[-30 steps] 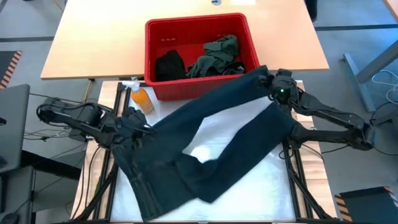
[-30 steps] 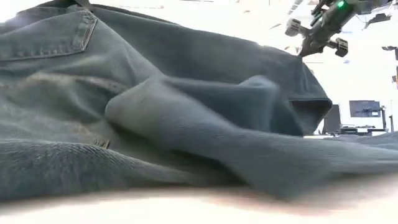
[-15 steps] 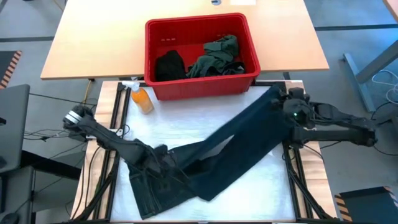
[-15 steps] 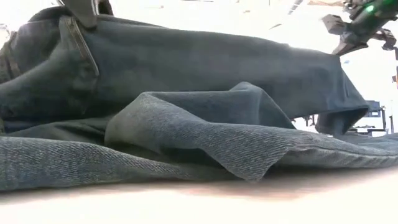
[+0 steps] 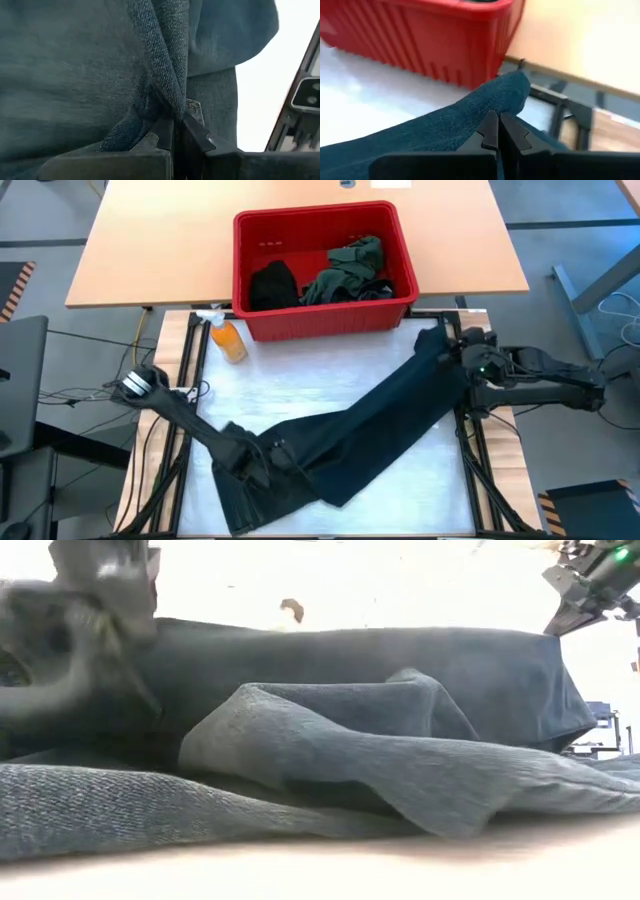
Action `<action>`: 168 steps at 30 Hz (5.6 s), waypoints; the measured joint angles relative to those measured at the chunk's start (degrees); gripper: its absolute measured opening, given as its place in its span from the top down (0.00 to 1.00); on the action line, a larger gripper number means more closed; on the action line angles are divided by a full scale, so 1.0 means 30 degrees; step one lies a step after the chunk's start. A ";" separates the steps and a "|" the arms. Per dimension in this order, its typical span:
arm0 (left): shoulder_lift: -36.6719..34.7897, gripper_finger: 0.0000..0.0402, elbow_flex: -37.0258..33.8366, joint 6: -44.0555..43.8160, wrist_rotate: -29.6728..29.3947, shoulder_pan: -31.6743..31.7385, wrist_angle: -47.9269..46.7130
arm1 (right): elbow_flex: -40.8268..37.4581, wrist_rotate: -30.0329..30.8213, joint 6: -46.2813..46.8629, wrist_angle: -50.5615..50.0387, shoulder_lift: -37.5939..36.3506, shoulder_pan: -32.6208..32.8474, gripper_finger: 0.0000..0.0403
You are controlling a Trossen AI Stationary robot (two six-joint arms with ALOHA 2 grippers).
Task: Fold Laundry from Bin
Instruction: Fold the dark blue pants
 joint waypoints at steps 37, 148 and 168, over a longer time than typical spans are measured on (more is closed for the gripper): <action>0.3993 1.00 0.0036 -0.6373 -0.1034 -0.3171 -0.1722 | 0.5306 -0.8137 0.1711 -0.8517 0.7814 -0.6156 0.63; 0.4059 1.00 -0.0175 -0.8724 -0.3186 -0.5281 -0.3854 | -0.0007 -1.2099 -0.3893 -0.0931 1.2047 -1.5139 0.41; 0.4073 1.00 -0.0175 -0.8819 -0.3688 -0.5463 -0.3932 | 0.0000 -1.2615 -0.2574 0.0117 1.4595 -1.2501 0.59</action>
